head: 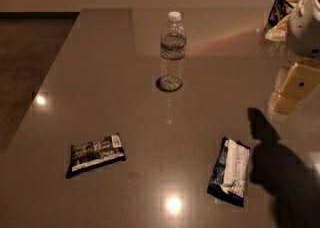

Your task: Knock water bottle over

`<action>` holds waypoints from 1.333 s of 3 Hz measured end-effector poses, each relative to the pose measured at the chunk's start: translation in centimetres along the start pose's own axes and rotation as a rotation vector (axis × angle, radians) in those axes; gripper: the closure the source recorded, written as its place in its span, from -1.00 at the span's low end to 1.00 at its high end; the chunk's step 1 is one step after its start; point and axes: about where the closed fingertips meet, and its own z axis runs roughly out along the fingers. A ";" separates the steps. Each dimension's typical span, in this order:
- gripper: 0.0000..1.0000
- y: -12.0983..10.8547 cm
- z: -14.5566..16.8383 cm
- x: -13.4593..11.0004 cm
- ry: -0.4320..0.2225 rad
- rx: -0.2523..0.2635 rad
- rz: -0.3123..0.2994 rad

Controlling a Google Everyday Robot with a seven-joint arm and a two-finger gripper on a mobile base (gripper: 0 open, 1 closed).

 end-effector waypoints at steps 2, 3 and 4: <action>-1.00 -0.8 0.5 -0.6 -0.036 0.018 0.028; -1.00 -2.2 1.4 -1.8 -0.086 0.031 0.075; -1.00 -3.7 2.9 -3.5 -0.138 0.010 0.114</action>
Offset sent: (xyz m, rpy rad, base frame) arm 0.0291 0.0101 -0.0108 0.1058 -0.0419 -0.0607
